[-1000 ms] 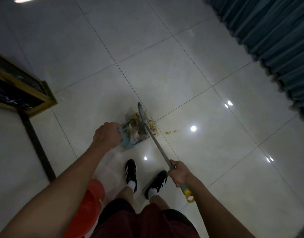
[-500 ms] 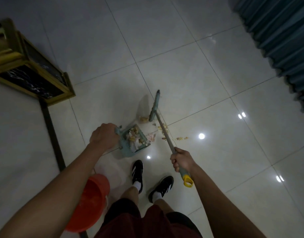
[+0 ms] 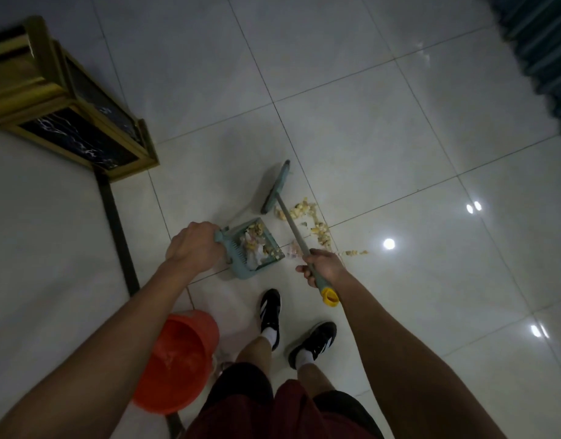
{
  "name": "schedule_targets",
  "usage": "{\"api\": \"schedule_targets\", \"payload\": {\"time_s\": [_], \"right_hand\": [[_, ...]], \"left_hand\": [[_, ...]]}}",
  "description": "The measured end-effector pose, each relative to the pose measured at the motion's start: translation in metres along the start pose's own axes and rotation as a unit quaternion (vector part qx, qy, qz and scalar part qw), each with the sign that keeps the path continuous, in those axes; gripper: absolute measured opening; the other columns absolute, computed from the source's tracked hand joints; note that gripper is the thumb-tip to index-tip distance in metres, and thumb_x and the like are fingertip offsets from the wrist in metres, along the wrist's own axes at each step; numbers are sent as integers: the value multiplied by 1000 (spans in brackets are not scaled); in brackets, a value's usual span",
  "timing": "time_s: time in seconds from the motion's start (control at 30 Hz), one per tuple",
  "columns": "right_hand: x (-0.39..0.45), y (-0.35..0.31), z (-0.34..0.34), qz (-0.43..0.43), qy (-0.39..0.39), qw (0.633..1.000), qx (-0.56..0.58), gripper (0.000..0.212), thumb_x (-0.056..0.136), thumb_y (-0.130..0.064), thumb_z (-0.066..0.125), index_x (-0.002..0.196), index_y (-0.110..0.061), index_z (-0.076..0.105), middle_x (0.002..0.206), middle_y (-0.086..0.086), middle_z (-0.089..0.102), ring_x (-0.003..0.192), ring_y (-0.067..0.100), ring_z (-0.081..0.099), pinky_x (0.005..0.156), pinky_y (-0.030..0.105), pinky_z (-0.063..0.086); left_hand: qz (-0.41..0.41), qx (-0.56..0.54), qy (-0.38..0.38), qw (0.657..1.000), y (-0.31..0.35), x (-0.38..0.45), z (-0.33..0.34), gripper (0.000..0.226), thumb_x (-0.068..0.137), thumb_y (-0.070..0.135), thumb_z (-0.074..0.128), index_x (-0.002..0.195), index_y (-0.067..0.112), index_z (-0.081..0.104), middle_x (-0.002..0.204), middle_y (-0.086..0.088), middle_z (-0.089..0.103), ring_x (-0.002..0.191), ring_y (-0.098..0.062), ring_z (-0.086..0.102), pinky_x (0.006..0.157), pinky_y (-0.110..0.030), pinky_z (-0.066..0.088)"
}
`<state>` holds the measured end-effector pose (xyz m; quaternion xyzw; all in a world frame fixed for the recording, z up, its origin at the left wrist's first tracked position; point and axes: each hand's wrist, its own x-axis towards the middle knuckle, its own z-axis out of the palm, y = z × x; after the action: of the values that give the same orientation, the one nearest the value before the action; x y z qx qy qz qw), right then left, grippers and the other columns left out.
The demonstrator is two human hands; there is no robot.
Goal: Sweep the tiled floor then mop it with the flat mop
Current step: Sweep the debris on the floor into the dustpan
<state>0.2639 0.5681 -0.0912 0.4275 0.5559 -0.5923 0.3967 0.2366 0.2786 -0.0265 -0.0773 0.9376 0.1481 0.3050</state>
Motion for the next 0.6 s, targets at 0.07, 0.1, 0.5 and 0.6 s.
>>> {"api": "schedule_targets", "payload": {"time_s": [0.07, 0.1, 0.5, 0.6], "right_hand": [[2, 5, -3, -21, 33, 995, -95, 39, 98, -6, 52, 136, -8, 49, 74, 18, 58, 46, 19, 48, 40, 22, 39], [3, 7, -6, -30, 51, 988, -143, 37, 99, -7, 51, 136, -8, 51, 78, 18, 57, 48, 21, 49, 41, 23, 41], [-15, 54, -67, 37, 94, 957, -273, 26, 97, -2, 45, 116, 6, 62, 78, 20, 64, 51, 25, 55, 44, 27, 44], [-26, 77, -87, 41, 98, 964, -243, 24, 98, -5, 45, 112, 5, 62, 75, 19, 62, 47, 23, 51, 42, 26, 42]], "left_hand": [[2, 4, 4, 1000, 4, 2, 0, 6, 85, 26, 59, 80, 28, 62, 89, -5, 66, 81, -27, 65, 70, -33, 52], [4, 7, 5, 1000, 7, 2, 0, 6, 86, 27, 59, 83, 26, 64, 89, -5, 66, 81, -27, 65, 70, -33, 53], [42, 42, 9, 998, 53, -18, 23, 11, 89, 27, 61, 93, 22, 69, 86, 2, 60, 76, -20, 57, 66, -27, 40], [46, 49, 9, 998, 64, -27, 31, 8, 87, 30, 61, 88, 25, 68, 83, 3, 59, 74, -19, 55, 62, -27, 37]]}}
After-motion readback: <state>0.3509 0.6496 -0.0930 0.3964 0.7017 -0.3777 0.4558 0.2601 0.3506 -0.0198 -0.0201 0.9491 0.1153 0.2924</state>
